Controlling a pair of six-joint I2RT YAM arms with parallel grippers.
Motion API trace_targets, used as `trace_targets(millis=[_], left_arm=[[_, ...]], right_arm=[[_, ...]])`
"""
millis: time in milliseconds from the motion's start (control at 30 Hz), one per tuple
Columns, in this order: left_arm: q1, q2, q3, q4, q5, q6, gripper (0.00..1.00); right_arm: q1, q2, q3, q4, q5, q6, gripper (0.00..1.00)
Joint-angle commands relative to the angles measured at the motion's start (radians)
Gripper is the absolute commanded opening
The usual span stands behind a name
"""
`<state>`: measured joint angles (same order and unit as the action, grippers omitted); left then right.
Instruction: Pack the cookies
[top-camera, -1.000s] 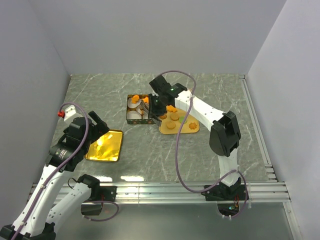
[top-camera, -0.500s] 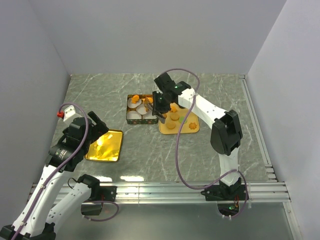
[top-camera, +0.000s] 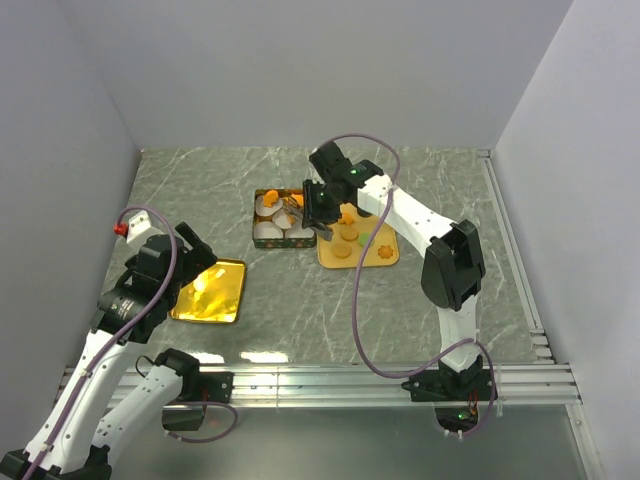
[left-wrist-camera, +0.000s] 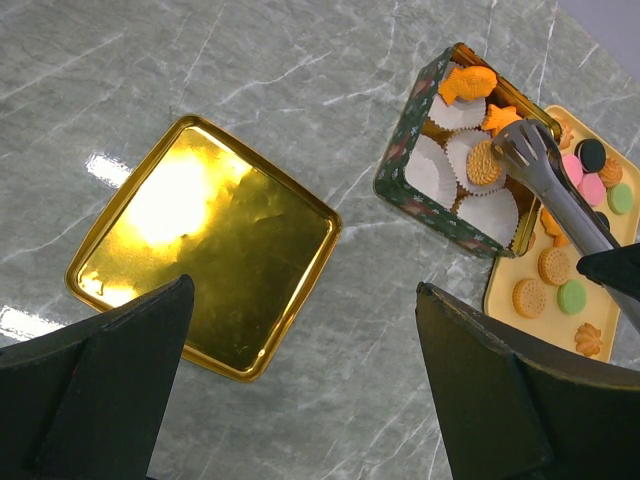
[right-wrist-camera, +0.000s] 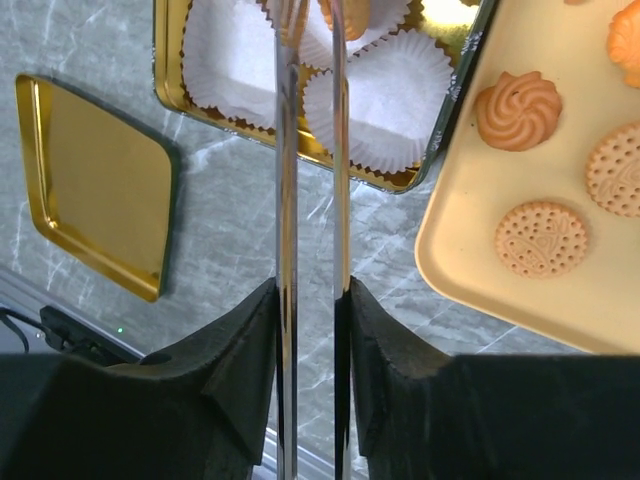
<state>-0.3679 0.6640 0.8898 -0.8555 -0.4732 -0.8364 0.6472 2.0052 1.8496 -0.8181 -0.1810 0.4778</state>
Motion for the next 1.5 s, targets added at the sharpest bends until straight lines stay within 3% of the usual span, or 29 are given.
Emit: trace_targets(millis=[0,733,1067,1467], left_arm=[[0.003,-0.001,0.009,0.001,-0.019,-0.015,0.99],[0.004,-0.023,0.008,0.004,-0.016,-0.013,0.99],[0.003,-0.030,0.005,0.015,-0.004,-0.003,0.99],[0.004,-0.015,0.005,0.026,0.011,0.011,0.99]], right_arm=[[-0.001,-0.014,0.034,0.014,-0.034,-0.011,0.40],[-0.050,-0.109,0.068,-0.035,0.034,-0.021,0.47],[-0.187,-0.198,-0.039,-0.044,0.090,-0.039,0.49],[-0.195,-0.243,-0.208,-0.036,0.160,-0.056,0.50]])
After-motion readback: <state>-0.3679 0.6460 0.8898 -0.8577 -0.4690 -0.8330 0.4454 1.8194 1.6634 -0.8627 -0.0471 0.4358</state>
